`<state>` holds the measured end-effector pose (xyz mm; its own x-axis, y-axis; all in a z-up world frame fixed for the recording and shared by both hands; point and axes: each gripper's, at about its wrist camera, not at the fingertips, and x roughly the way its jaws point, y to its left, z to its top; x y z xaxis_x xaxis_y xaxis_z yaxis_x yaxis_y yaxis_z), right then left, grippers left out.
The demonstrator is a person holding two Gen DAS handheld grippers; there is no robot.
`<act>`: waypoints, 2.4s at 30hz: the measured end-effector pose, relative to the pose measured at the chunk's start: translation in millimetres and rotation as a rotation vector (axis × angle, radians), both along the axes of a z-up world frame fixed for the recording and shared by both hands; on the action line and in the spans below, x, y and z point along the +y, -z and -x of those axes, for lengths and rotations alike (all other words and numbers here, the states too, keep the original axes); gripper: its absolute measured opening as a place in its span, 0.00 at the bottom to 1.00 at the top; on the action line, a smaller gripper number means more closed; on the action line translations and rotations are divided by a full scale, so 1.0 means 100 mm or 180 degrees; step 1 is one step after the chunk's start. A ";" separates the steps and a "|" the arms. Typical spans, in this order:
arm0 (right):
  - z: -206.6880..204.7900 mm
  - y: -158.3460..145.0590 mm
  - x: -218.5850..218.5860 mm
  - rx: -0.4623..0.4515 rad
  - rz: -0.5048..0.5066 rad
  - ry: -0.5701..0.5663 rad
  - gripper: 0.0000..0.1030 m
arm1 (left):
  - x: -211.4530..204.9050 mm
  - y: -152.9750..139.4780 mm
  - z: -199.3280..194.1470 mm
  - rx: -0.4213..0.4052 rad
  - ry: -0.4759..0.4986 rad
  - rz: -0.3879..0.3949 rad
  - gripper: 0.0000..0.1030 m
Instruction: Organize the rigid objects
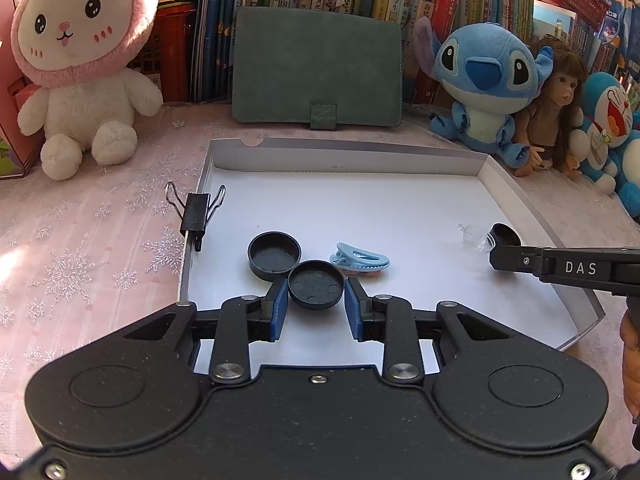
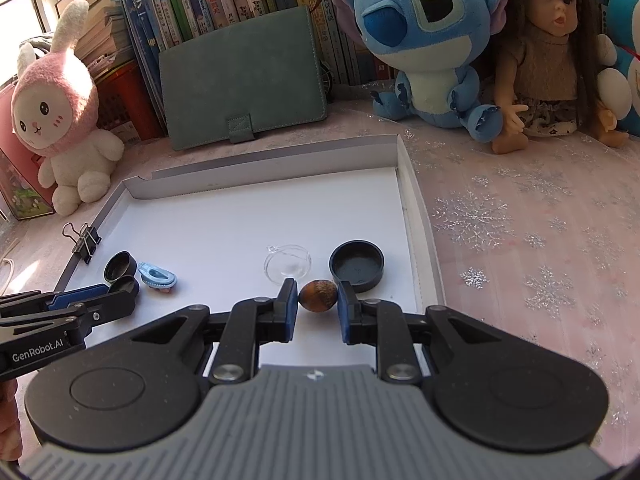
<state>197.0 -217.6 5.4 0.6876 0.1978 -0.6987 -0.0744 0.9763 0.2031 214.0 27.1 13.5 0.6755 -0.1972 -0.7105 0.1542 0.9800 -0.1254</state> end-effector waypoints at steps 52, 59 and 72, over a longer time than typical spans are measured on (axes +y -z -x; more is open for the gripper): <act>1.30 -0.29 0.14 -0.0967 0.0476 -0.0688 0.73 | 0.02 -0.26 1.35 -0.0414 0.0468 0.0005 0.66; 1.49 -0.23 0.19 -0.1017 0.0585 -0.0797 0.76 | 0.02 -0.19 1.52 -0.0413 0.0501 -0.0016 0.69; 1.75 -0.01 0.24 -0.0987 0.0878 -0.1016 0.79 | 0.01 -0.02 1.79 -0.0242 0.0710 -0.0023 0.66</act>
<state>22.3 -194.0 6.1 0.8060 0.2687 -0.5275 -0.3930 0.9092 -0.1373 34.7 28.6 15.9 0.6674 -0.3427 -0.6612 0.3757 0.9215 -0.0984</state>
